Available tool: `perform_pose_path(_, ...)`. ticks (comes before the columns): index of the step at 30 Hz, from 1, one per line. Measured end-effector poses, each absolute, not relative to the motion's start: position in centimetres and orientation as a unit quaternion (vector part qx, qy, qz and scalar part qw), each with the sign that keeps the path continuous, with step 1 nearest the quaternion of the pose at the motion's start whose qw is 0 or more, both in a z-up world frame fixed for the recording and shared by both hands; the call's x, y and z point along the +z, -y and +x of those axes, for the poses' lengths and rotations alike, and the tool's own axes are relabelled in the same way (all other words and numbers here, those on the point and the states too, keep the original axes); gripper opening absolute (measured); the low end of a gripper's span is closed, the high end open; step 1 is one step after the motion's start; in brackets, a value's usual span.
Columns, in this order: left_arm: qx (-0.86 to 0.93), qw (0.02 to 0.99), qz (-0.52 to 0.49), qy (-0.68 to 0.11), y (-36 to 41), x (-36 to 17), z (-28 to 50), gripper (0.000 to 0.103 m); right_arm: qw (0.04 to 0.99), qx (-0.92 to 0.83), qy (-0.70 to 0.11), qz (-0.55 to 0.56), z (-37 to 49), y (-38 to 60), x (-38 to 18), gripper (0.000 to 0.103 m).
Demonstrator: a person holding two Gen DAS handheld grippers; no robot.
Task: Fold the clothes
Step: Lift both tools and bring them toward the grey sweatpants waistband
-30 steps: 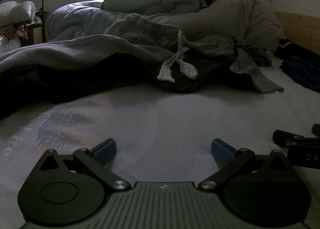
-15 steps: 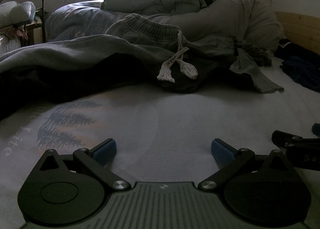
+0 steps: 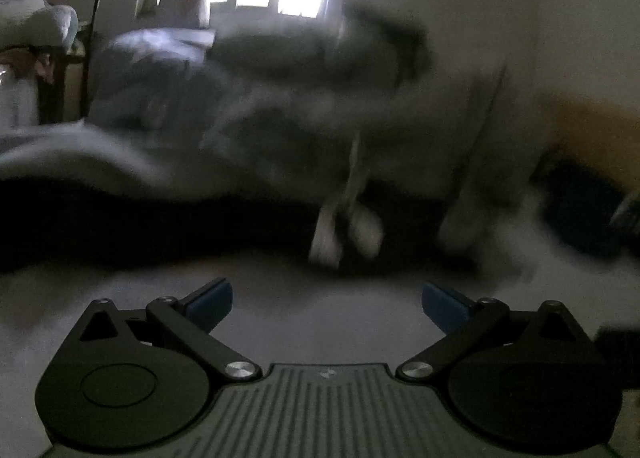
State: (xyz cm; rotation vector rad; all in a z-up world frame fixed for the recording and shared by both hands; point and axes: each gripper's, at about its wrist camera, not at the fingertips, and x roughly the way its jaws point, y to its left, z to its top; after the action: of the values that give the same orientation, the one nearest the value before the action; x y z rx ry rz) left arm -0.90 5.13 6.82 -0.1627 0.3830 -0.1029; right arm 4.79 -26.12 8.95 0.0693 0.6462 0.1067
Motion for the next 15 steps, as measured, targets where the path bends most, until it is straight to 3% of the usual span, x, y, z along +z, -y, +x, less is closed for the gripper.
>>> perform_pose_path(4, -0.059, 0.977, -0.143, -0.150, -9.0, 9.9, -0.4, 0.103, 0.954, 0.091, -0.281, 0.051, 3.8, 25.2, 14.6, 0.103)
perform_pose_path(9, -0.039, 0.969, -0.190, -0.155, -13.0, 11.4, 2.2, 0.103, 0.963, 0.135, -0.228, 0.043, 4.1, 22.6, 21.7, 0.103)
perform_pose_path(15, -0.068, 0.959, -0.232, -0.145, -17.2, 10.7, 3.5, 0.103, 0.959, 0.188, -0.210, 0.034, 10.3, 18.6, 27.7, 0.103)
